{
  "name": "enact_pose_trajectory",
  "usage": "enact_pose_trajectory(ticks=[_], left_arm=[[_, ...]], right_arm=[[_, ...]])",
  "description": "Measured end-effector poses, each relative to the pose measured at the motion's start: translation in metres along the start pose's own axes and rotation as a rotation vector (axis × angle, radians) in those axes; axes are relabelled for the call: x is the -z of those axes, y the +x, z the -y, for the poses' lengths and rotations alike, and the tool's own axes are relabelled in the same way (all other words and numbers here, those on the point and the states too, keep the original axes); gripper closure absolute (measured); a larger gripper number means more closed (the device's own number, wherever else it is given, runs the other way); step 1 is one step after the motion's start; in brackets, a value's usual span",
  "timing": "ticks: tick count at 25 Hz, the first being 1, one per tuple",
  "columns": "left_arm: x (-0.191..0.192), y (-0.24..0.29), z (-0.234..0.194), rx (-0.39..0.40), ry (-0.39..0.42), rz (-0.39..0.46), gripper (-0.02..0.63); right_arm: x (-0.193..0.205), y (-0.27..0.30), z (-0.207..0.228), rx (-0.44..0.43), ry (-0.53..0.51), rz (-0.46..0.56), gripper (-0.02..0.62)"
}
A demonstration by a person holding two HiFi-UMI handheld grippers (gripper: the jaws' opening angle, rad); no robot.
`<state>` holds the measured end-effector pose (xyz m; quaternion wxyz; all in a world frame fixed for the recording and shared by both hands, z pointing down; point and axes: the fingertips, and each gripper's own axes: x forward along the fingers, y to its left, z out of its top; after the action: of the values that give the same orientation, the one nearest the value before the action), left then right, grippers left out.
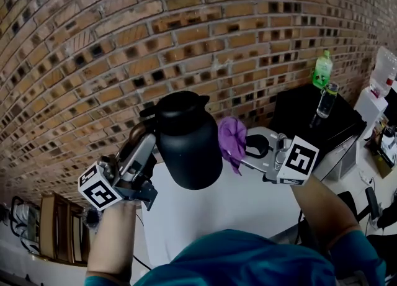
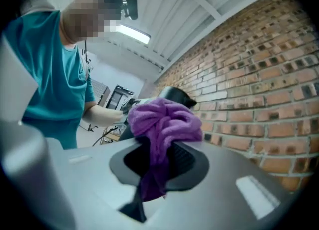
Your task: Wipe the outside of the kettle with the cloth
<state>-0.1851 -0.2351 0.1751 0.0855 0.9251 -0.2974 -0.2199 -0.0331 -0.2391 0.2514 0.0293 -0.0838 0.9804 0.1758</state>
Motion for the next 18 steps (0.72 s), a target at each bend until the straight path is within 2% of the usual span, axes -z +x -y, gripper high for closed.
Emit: enact_pose_trajectory(ticks=[4,7,9,12,14,16,18], left_arm=[[-0.016,0.001,0.008,-0.003,0.032,0.042,0.511],[-0.026,0.001,0.01,-0.009,0.051,0.054,0.511],[-0.031,0.002,0.01,-0.012,0.045,0.064,0.511],[-0.04,0.012,0.015,0.018,0.053,0.059,0.511],[-0.046,0.021,0.017,0.032,0.1,0.04,0.511],[-0.05,0.027,0.012,0.021,0.142,0.026,0.511],[-0.05,0.032,0.009,0.013,0.139,0.025,0.511]], right_arm=[[0.025,-0.004,-0.019,-0.029,0.026,-0.035,0.531],[0.047,-0.004,-0.034,-0.065,0.024,-0.097,0.531],[0.046,-0.005,-0.039,-0.087,0.027,-0.098,0.531],[0.014,-0.018,-0.011,-0.016,0.036,-0.018,0.531],[-0.022,-0.022,0.018,0.048,-0.027,0.018,0.531],[-0.052,-0.013,0.035,0.075,-0.114,0.012,0.531],[-0.063,0.002,0.036,0.068,-0.183,-0.029,0.531]])
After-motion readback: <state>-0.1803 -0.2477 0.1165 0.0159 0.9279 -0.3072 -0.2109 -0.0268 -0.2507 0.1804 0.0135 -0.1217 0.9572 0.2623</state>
